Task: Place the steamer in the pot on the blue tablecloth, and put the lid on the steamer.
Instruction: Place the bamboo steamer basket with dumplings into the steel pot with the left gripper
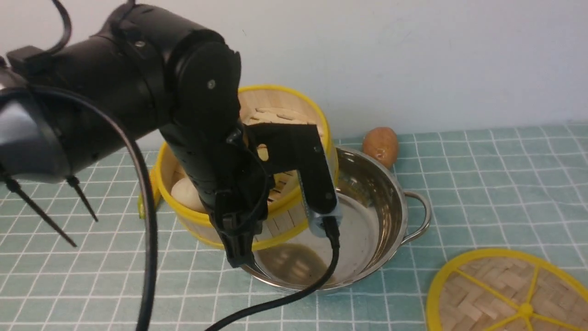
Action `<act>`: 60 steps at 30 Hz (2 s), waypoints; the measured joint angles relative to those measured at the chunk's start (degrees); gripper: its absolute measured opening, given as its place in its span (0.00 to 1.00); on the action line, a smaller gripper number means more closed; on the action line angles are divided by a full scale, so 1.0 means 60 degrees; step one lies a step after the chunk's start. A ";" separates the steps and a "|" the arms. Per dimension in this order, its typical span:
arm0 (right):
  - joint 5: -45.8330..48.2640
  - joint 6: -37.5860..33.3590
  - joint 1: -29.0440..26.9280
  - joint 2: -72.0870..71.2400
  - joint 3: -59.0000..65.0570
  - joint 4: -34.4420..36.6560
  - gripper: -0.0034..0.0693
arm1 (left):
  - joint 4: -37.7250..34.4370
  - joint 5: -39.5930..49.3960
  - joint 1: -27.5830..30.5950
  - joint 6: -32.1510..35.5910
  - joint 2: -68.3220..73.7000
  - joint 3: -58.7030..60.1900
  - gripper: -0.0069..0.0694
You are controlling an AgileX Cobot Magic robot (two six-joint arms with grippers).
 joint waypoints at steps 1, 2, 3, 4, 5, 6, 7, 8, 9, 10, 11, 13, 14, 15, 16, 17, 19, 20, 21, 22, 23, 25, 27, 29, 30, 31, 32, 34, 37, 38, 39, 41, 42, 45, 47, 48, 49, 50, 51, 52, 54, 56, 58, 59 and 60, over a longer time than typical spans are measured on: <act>0.0000 0.0000 0.0000 0.0000 0.0000 0.0000 0.38 | 0.0023 -0.0077 -0.0025 0.0189 0.0114 -0.0008 0.16; 0.0000 0.0000 0.0000 0.0000 0.0000 0.0000 0.38 | 0.0033 -0.0155 -0.0061 0.0379 0.0245 -0.0008 0.16; 0.0000 0.0000 0.0000 0.0000 0.0000 0.0000 0.38 | 0.0048 -0.0248 -0.0119 0.0567 0.0328 -0.0008 0.16; 0.0000 0.0000 0.0000 0.0000 0.0000 0.0000 0.38 | 0.0048 -0.0345 -0.0177 0.0728 0.0449 -0.0008 0.16; 0.0000 0.0000 0.0000 0.0000 0.0000 0.0000 0.38 | 0.0048 -0.0400 -0.0203 0.0792 0.0469 -0.0008 0.16; 0.0000 0.0000 0.0000 0.0000 0.0000 0.0000 0.38 | 0.0039 -0.0556 -0.0274 0.0890 0.0593 -0.0008 0.16; 0.0000 0.0000 0.0000 0.0000 0.0000 0.0000 0.38 | 0.0039 -0.0696 -0.0341 0.0948 0.0688 -0.0008 0.16; 0.0000 0.0000 0.0000 0.0000 0.0000 0.0000 0.38 | 0.0049 -0.0823 -0.0408 0.1001 0.0777 -0.0008 0.16; 0.0000 0.0000 0.0000 0.0000 0.0000 0.0000 0.38 | 0.0049 -0.0945 -0.0476 0.1025 0.0866 -0.0008 0.16; 0.0000 0.0000 0.0000 0.0000 0.0000 0.0000 0.38 | 0.0049 -0.1044 -0.0563 0.1073 0.0987 -0.0010 0.16; 0.0000 0.0000 0.0000 0.0000 0.0000 0.0000 0.38 | 0.0057 -0.1098 -0.0587 0.1092 0.1035 -0.0019 0.16; 0.0000 0.0000 0.0000 0.0000 0.0000 0.0000 0.38 | 0.0136 -0.1233 -0.0664 0.1101 0.1191 -0.0018 0.16; 0.0000 0.0000 0.0000 0.0000 0.0000 0.0000 0.38 | 0.0223 -0.1294 -0.0683 0.1101 0.1279 -0.0018 0.16; 0.0000 0.0000 0.0000 0.0000 0.0000 0.0000 0.38 | 0.0318 -0.1339 -0.0690 0.1101 0.1369 -0.0018 0.16; 0.0000 0.0000 0.0000 0.0000 0.0000 0.0000 0.38 | 0.0434 -0.1410 -0.0690 0.1101 0.1477 -0.0018 0.16; 0.0000 0.0000 0.0000 0.0000 0.0000 0.0000 0.38 | 0.0502 -0.1460 -0.0690 0.1091 0.1572 -0.0018 0.16; 0.0000 0.0000 0.0000 0.0000 0.0000 0.0000 0.38 | 0.0565 -0.1502 -0.0690 0.1083 0.1718 -0.0018 0.16; 0.0000 0.0000 0.0000 0.0000 0.0000 0.0000 0.38 | 0.0565 -0.1524 -0.0690 0.1083 0.1761 -0.0018 0.16; 0.0000 0.0000 0.0000 0.0000 0.0000 0.0000 0.38 | 0.0565 -0.1534 -0.0690 0.1083 0.1795 -0.0018 0.16; 0.0000 0.0000 0.0000 0.0000 0.0000 0.0000 0.38 | 0.0528 -0.1543 -0.0690 0.1083 0.1851 -0.0018 0.16; 0.0000 0.0000 0.0000 0.0000 0.0000 0.0000 0.38 | 0.0462 -0.1570 -0.0690 0.1083 0.1926 -0.0018 0.16; 0.0000 0.0000 0.0000 0.0000 0.0000 0.0000 0.38 | 0.0377 -0.1591 -0.0690 0.1083 0.2002 -0.0018 0.16; 0.0000 0.0000 0.0000 0.0000 0.0000 0.0000 0.38 | 0.0251 -0.1665 -0.0690 0.1083 0.2155 -0.0018 0.16; 0.0000 0.0000 0.0000 0.0000 0.0000 0.0000 0.38 | 0.0152 -0.1744 -0.0690 0.1083 0.2239 -0.0018 0.16; 0.0000 0.0000 0.0000 0.0000 0.0000 0.0000 0.38 | 0.0136 -0.1781 -0.0690 0.1083 0.2276 -0.0018 0.16; 0.0000 0.0000 0.0000 0.0000 0.0000 0.0000 0.38 | 0.0118 -0.1802 -0.0690 0.1083 0.2316 -0.0018 0.16; 0.0000 0.0000 0.0000 0.0000 0.0000 0.0000 0.38 | 0.0107 -0.1814 -0.0690 0.1083 0.2336 -0.0018 0.16; 0.0000 0.0000 0.0000 0.0000 0.0000 0.0000 0.38 | 0.0097 -0.1848 -0.0690 0.1083 0.2420 -0.0018 0.16; 0.0000 0.0000 0.0000 0.0000 0.0000 0.0000 0.38 | 0.0097 -0.1887 -0.0690 0.1083 0.2628 -0.0018 0.16; 0.0000 0.0000 0.0000 0.0000 0.0000 0.0000 0.38 | 0.0097 -0.1896 -0.0690 0.1083 0.2640 -0.0018 0.16; 0.0000 0.0000 0.0000 0.0000 0.0000 0.0000 0.38 | 0.0097 -0.1893 -0.0690 0.1083 0.2708 -0.0018 0.16; 0.0000 0.0000 0.0000 0.0000 0.0000 0.0000 0.38 | 0.0087 -0.1941 -0.0690 0.1083 0.2759 -0.0018 0.16; 0.0000 0.0000 0.0000 0.0000 0.0000 0.0000 0.38 | 0.0078 -0.1964 -0.0690 0.1083 0.2783 -0.0018 0.16; 0.0000 0.0000 0.0000 0.0000 0.0000 0.0000 0.38 | 0.0071 -0.2134 -0.0690 0.0974 0.2793 -0.0018 0.16; 0.0000 0.0000 0.0000 0.0000 0.0000 0.0000 0.38 | 0.0071 -0.2173 -0.0690 0.0831 0.2793 -0.0018 0.18; 0.0000 0.0000 0.0000 0.0000 0.0000 0.0000 0.38 | 0.0095 -0.2162 -0.0690 0.0766 0.2793 -0.0018 0.20; 0.0000 0.0000 0.0000 0.0000 0.0000 0.0000 0.38 | 0.0095 -0.2096 -0.0690 0.0753 0.2793 -0.0020 0.22; 0.0000 0.0000 0.0000 0.0000 0.0000 0.0000 0.38 | 0.0102 -0.2016 -0.0690 0.0753 0.2793 -0.0020 0.24; 0.0000 0.0000 0.0000 0.0000 0.0000 0.0000 0.38 | 0.0117 -0.1996 -0.0690 0.0736 0.2793 -0.0036 0.25; 0.0000 0.0000 0.0000 0.0000 0.0000 0.0000 0.38 | 0.0126 -0.1857 -0.0690 0.0726 0.2793 -0.0033 0.32; 0.0000 0.0000 0.0000 0.0000 0.0000 0.0000 0.38 | 0.0164 -0.1807 -0.0690 0.0704 0.2793 -0.0040 0.37; 0.0000 0.0000 0.0000 0.0000 0.0000 0.0000 0.38 | 0.0233 -0.1807 -0.0690 0.0665 0.2793 -0.0103 0.50; 0.0000 0.0000 0.0000 0.0000 0.0000 0.0000 0.38 | 0.0253 -0.1807 -0.0690 0.0631 0.2783 -0.0110 0.56; 0.0000 0.0000 0.0000 0.0000 0.0000 0.0000 0.38 | 0.0277 -0.1807 -0.0690 0.0563 0.2760 -0.0110 0.63; 0.0000 0.0000 0.0000 0.0000 0.0000 0.0000 0.38 | 0.0288 -0.1807 -0.0690 0.0517 0.2727 -0.0114 0.65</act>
